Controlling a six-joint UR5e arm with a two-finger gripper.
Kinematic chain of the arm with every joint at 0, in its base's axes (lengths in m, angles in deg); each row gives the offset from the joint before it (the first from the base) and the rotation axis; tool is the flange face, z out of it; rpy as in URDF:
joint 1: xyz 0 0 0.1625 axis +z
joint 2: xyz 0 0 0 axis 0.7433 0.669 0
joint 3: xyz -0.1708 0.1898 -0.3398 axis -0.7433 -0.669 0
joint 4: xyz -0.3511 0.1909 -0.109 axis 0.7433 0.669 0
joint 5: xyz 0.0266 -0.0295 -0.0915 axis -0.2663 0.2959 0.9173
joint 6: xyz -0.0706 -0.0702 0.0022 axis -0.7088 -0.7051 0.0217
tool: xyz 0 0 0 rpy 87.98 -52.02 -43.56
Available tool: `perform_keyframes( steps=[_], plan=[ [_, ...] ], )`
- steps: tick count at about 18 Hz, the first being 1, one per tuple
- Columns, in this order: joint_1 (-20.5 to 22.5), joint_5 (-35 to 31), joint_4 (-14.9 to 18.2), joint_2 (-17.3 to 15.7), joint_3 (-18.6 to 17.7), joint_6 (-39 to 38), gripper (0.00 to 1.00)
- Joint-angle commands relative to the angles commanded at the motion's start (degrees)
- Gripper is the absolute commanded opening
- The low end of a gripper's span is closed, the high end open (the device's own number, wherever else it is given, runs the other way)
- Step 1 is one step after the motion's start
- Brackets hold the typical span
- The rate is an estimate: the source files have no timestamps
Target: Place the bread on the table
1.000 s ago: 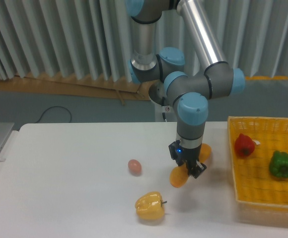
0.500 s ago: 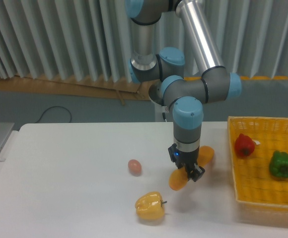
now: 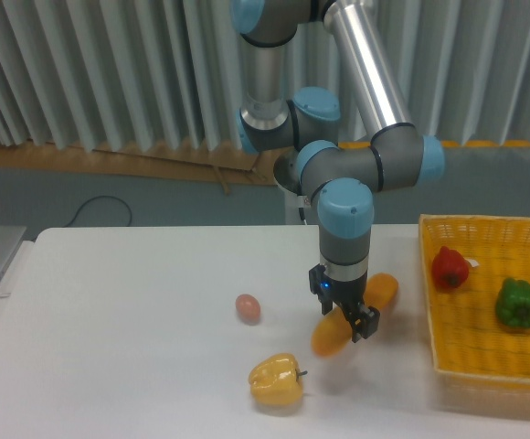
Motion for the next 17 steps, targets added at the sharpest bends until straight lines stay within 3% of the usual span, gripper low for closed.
perform_keyframes(
  steps=[5,17],
  plan=[
    [-1.40,-4.92,0.61,-1.66,2.28,0.17,1.00],
    [-3.08,-4.75,2.28,-7.73,1.85,0.35,1.00]
  ],
)
